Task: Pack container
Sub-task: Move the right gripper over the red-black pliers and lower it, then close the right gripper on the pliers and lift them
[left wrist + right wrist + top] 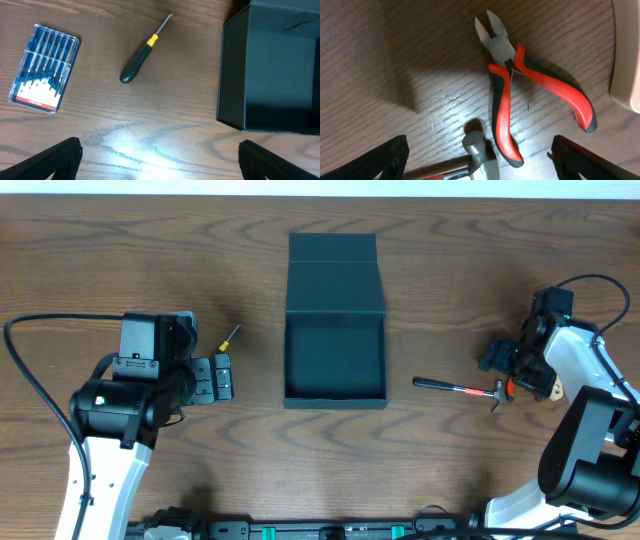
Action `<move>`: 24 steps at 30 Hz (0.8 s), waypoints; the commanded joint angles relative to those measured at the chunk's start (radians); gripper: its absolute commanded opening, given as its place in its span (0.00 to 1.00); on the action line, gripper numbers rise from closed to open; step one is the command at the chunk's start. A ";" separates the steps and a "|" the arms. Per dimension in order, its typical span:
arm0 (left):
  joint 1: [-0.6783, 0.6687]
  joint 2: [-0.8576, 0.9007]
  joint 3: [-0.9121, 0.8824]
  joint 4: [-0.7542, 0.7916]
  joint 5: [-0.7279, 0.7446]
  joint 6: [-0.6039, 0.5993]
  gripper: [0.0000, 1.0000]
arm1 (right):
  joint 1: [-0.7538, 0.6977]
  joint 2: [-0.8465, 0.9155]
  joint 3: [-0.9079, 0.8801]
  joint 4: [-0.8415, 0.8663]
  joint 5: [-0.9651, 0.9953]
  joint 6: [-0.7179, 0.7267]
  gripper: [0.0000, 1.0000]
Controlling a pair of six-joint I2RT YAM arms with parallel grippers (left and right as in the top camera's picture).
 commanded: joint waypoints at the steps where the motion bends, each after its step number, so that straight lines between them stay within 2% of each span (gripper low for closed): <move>1: -0.003 -0.002 0.020 -0.004 0.003 0.009 0.98 | 0.005 0.000 -0.018 0.027 0.000 0.016 0.93; 15: -0.003 -0.002 0.020 -0.004 0.003 0.009 0.98 | 0.003 0.016 -0.065 0.097 0.000 0.016 0.90; 24: -0.003 -0.002 0.020 -0.004 0.003 0.009 0.99 | 0.001 0.109 -0.065 0.109 -0.008 0.034 0.90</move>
